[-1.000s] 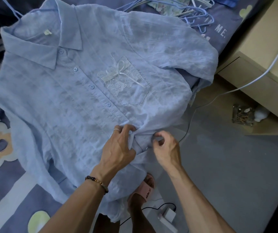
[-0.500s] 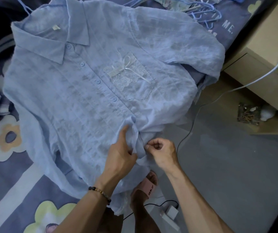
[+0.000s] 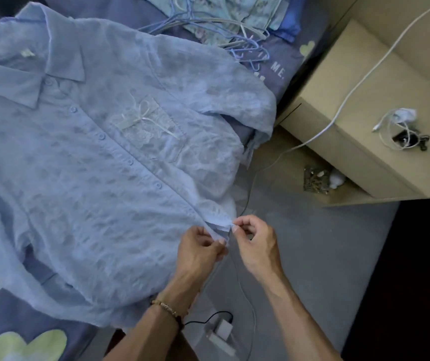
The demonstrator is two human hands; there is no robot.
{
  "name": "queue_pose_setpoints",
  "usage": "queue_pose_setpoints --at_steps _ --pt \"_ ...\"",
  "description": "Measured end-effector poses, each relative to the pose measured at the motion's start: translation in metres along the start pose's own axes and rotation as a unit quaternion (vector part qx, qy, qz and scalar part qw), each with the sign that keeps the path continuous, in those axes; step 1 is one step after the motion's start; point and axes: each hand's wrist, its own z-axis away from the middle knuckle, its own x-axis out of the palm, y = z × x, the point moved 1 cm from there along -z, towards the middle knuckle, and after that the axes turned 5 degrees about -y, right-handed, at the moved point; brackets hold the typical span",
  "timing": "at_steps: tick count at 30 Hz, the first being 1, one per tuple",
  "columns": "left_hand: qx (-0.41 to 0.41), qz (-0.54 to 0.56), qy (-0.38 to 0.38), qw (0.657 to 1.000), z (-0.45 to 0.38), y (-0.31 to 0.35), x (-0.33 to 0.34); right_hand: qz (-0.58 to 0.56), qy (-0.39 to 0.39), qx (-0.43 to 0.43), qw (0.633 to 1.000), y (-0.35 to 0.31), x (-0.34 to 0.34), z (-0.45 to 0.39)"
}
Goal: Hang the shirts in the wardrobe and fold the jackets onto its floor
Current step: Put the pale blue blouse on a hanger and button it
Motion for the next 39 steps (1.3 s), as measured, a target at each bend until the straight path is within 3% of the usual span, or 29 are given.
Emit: queue_pose_setpoints --at_steps 4,11,16,21,31,39 --pt "0.027 -0.006 -0.019 0.999 0.003 0.011 0.002 0.011 -0.038 -0.002 0.999 -0.003 -0.006 0.003" --pt "0.023 0.026 0.006 0.999 0.008 0.018 0.000 -0.018 -0.031 0.001 0.999 -0.007 -0.007 0.004" --pt "0.030 -0.023 0.026 0.999 0.009 0.020 0.002 -0.046 -0.031 0.008 0.998 -0.009 -0.005 0.005" --pt "0.029 0.033 0.008 0.999 0.006 0.022 -0.002 -0.084 -0.028 0.018 0.996 -0.012 -0.002 0.003" --pt "0.018 0.063 0.024 0.998 -0.006 0.035 -0.008 0.029 -0.036 -0.095 0.994 -0.018 0.004 -0.001" --pt "0.009 0.047 -0.013 0.999 -0.012 0.041 -0.020 0.072 -0.054 -0.123 0.988 -0.023 0.011 -0.011"
